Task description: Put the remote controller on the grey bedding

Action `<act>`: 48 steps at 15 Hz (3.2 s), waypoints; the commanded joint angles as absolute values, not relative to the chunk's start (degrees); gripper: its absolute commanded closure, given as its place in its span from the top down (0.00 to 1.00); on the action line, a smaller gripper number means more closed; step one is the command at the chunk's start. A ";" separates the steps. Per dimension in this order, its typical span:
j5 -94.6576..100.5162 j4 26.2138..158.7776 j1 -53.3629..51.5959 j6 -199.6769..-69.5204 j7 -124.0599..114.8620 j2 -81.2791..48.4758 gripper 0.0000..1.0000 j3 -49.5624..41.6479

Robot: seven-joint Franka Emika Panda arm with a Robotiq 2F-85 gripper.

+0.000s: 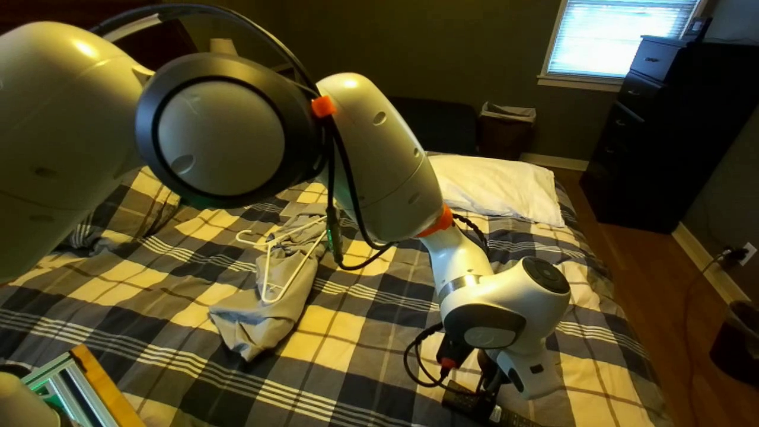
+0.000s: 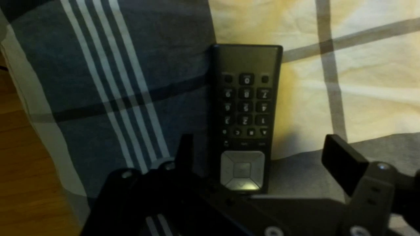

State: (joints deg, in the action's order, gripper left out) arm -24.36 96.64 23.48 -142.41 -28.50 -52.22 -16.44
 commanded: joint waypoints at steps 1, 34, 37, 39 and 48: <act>-23.86 95.05 24.29 -140.85 -29.10 -54.14 1.00 -16.91; -12.61 114.81 9.16 -145.86 -9.75 -28.16 0.28 -7.03; -10.81 118.64 4.21 -143.48 -10.03 -25.01 0.28 -3.66; -9.95 120.92 1.13 -141.60 -10.09 -23.62 0.28 -1.34; -8.53 121.95 -5.19 -133.84 -7.73 -23.00 0.53 4.42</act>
State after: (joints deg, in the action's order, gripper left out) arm -8.52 122.07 -5.14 -133.99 -7.72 -22.97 4.48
